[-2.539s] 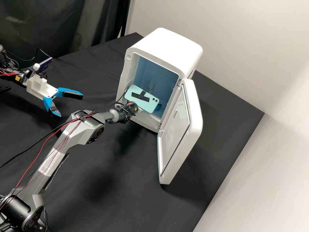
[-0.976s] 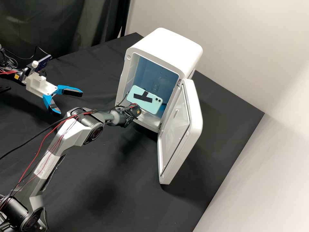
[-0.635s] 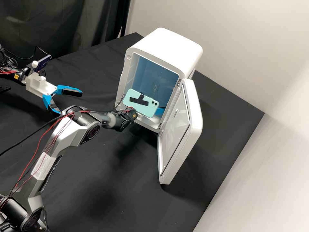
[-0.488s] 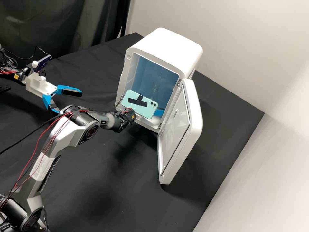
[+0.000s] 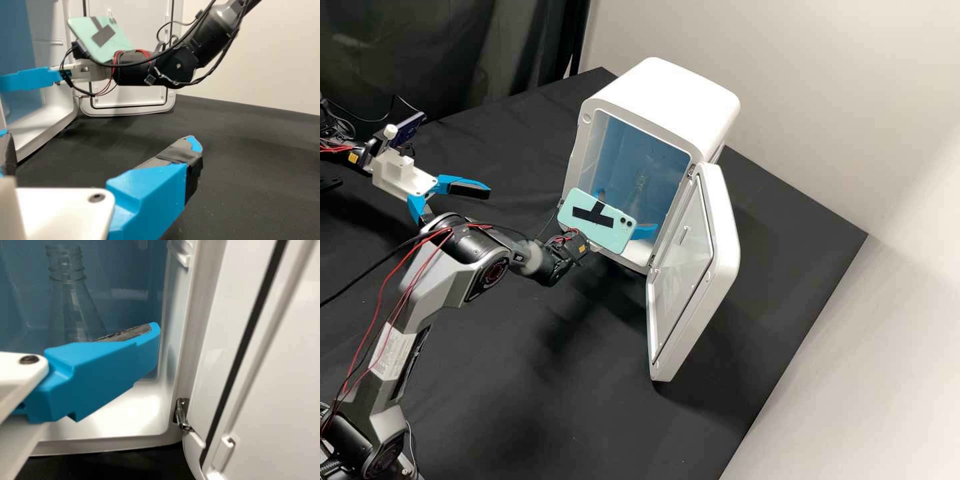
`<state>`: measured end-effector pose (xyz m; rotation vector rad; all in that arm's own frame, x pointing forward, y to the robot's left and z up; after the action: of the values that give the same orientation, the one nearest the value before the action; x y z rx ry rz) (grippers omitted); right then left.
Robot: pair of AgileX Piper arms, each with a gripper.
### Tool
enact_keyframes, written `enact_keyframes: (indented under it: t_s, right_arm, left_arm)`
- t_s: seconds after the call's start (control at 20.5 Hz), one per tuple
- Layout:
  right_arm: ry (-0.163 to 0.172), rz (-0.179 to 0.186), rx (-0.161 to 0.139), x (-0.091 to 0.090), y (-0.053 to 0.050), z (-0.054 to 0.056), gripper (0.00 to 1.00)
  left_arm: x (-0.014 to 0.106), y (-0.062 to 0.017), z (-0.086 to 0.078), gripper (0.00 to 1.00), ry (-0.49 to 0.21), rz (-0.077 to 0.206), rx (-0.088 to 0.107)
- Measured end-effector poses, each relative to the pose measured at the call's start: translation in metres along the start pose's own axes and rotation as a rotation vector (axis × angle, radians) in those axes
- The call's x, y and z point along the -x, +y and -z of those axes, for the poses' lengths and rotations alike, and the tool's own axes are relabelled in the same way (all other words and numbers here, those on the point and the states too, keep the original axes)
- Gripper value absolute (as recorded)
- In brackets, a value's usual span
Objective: Place the flask in the incubator
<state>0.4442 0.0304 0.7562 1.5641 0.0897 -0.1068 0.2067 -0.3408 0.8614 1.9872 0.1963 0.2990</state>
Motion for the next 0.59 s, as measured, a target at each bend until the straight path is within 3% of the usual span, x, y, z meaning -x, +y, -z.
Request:
enact_keyframes:
  t_s: [0.1,0.34,0.59]
  right_arm:
    - [0.005,-0.006,-0.002,0.01,0.0,-0.001,1.0]
    - [0.016,-0.024,-0.041,0.042,-0.001,-0.006,1.0]
    - [0.059,-0.081,-0.046,0.085,0.005,-0.004,1.0]
  left_arm:
    - [0.0,-0.0003,-0.001,1.0,-0.009,0.004,-0.005]
    - [0.002,-0.0019,0.001,1.0,-0.006,0.013,-0.004]
    - [0.003,-0.002,0.0,1.0,-0.014,0.016,-0.009]
